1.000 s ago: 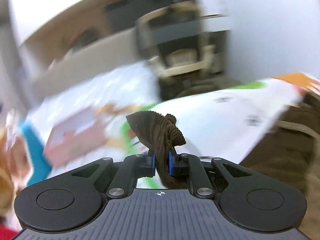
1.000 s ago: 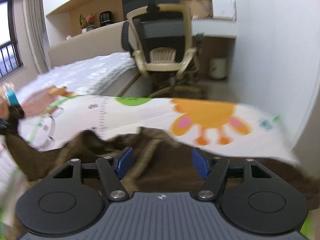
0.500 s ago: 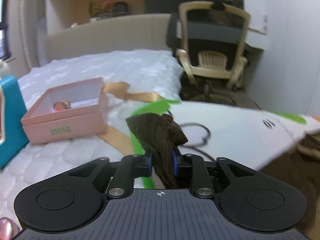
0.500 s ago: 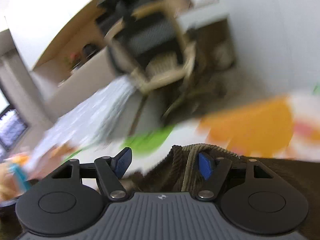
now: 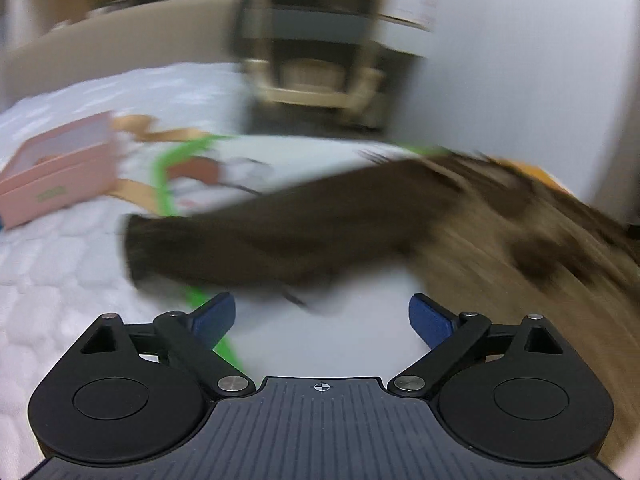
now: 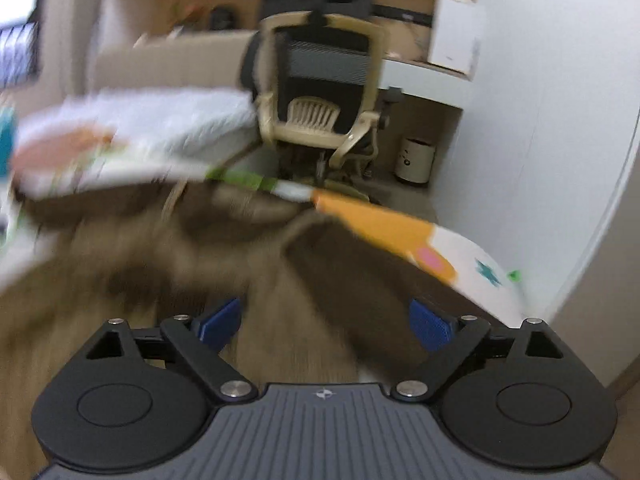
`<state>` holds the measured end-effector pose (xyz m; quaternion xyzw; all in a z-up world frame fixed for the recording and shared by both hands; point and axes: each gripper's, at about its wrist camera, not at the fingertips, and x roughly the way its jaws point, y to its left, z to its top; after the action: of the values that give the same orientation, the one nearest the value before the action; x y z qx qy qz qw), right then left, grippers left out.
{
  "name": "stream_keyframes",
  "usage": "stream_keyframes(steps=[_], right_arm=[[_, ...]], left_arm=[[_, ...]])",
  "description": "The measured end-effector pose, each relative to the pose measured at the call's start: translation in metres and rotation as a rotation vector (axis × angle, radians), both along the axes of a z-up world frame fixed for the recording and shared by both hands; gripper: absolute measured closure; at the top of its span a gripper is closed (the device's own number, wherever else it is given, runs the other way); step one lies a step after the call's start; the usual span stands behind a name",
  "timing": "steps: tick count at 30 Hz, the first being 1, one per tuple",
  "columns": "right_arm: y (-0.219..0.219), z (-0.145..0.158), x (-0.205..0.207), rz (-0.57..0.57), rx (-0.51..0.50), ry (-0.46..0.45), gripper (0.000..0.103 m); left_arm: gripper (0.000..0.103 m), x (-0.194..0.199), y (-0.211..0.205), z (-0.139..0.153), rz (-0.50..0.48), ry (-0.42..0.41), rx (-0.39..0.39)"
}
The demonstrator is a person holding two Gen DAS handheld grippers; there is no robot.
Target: Fold clothes
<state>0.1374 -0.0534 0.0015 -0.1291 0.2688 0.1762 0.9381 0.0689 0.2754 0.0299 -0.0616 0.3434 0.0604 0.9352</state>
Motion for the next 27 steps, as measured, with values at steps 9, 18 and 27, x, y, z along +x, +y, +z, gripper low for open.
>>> stream_keyframes(steps=[9,18,27], right_arm=[[-0.013,-0.038,-0.151,0.146,-0.149,0.098,0.000],[0.010,-0.014,-0.136,-0.083,-0.139,-0.257,0.006],[0.024,-0.036,-0.159,0.074,-0.227,-0.150,0.001]], left_arm=[[0.003,-0.072,-0.152,-0.021,-0.443,0.105,0.190],[0.000,-0.062,-0.159,-0.028,-0.263,0.046,0.441],[0.001,-0.033,-0.105,0.011,0.043,-0.124,0.386]])
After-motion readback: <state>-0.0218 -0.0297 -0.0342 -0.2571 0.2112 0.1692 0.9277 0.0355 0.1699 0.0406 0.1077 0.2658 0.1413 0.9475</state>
